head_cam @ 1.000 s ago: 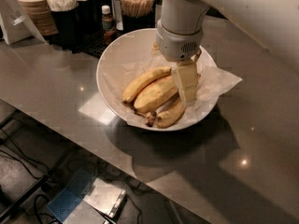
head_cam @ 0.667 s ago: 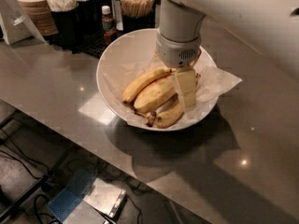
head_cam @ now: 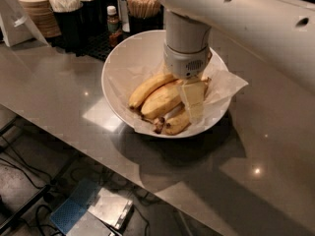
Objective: Pick banana from white bowl
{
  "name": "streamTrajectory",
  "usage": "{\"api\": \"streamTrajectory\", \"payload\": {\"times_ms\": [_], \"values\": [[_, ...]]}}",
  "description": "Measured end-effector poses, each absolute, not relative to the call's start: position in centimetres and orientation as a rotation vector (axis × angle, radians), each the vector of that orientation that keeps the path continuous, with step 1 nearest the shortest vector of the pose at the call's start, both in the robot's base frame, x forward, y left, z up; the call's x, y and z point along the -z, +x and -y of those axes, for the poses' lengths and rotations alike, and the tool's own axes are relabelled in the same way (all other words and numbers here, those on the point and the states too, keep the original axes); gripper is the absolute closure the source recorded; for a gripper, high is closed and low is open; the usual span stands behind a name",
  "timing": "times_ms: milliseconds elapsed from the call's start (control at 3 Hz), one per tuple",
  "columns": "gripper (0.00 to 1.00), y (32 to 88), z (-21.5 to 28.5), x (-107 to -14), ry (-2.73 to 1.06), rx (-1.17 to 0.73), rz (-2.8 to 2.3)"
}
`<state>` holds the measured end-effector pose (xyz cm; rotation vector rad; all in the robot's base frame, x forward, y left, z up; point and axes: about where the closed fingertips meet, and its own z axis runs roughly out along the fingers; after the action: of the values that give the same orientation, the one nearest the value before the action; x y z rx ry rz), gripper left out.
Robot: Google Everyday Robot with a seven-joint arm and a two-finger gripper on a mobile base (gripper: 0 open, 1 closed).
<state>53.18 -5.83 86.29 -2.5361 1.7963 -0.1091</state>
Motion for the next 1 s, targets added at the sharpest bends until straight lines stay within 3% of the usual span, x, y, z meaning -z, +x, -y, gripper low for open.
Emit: {"api": "streamTrajectory", "payload": {"times_ms": [1000], "values": [[0.84,53.15,6.39,-87.14,-2.487,0.151,-1.842]]}}
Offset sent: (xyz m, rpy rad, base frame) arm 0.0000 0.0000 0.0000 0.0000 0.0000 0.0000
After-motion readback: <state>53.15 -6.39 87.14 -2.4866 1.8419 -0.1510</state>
